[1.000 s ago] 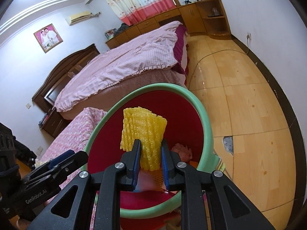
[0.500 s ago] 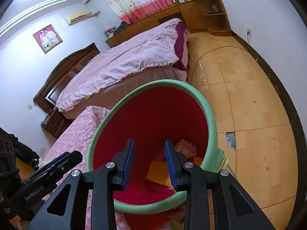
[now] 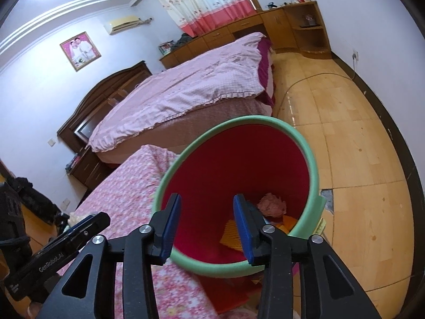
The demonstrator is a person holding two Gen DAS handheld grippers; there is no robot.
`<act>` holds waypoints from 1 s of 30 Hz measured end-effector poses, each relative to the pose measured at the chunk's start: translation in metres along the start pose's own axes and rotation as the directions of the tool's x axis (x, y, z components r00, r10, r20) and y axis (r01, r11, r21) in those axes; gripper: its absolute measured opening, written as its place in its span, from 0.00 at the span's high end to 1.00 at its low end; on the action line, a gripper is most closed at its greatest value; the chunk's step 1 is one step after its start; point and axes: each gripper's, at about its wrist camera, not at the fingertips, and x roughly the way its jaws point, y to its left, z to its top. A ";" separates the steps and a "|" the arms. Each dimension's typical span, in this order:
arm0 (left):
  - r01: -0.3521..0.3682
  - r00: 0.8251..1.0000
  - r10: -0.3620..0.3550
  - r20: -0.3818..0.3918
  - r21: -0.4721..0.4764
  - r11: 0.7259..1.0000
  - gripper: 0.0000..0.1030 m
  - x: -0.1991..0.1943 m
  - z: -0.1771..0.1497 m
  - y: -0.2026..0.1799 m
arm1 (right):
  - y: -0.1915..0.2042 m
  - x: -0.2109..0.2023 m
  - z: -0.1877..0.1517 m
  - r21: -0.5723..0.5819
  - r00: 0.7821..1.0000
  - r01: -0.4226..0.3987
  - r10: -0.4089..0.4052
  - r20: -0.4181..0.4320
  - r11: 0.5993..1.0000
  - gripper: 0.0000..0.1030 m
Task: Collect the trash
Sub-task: 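Move both open tools back over the bed, then grasp the white sock with the left tool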
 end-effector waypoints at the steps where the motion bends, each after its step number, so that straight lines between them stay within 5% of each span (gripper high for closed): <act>1: -0.006 1.000 0.006 0.004 -0.007 1.000 0.41 -0.003 0.000 0.004 | 0.005 -0.001 -0.001 -0.008 1.000 -0.004 0.004 -0.001 1.000 0.58; 12: -0.140 0.990 0.143 0.017 -0.125 0.982 0.41 -0.028 -0.010 0.070 | 0.046 0.002 -0.012 -0.069 0.999 -0.044 0.043 -0.017 0.997 0.53; 30: -0.336 0.941 0.326 -0.088 -0.350 0.874 0.41 -0.020 -0.032 0.188 | 0.076 0.037 -0.029 -0.119 0.995 -0.051 0.040 -0.091 0.992 0.52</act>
